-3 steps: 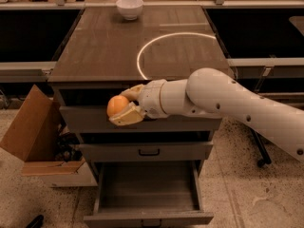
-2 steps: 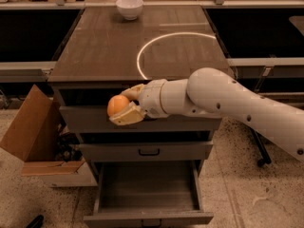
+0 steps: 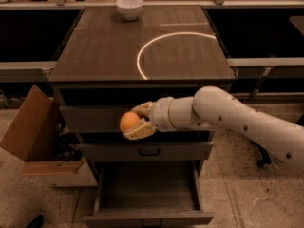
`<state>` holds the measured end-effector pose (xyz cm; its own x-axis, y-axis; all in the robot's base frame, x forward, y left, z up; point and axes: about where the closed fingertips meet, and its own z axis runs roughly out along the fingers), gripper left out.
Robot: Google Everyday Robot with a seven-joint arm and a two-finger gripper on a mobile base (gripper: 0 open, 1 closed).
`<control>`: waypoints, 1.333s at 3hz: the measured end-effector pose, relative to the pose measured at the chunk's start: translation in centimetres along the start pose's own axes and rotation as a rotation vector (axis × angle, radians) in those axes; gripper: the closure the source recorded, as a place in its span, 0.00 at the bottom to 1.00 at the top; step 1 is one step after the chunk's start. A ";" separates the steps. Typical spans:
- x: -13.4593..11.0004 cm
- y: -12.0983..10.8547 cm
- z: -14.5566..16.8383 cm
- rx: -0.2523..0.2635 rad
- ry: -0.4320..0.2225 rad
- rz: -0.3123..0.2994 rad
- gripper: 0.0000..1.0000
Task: Place orange into bottom drawer
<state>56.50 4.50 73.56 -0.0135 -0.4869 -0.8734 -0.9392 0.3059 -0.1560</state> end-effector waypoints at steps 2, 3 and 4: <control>6.7 1.3 0.3 -0.045 -0.009 0.053 1.00; 10.8 2.4 -0.4 -0.014 0.001 0.121 1.00; 10.8 2.4 -0.4 -0.014 0.001 0.121 1.00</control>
Offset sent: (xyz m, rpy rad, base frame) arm -0.0264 -0.0557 -0.0950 0.0367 0.0864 -0.0304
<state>53.94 -0.29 63.94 -0.1274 -0.4483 -0.8848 -0.9353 0.3511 -0.0432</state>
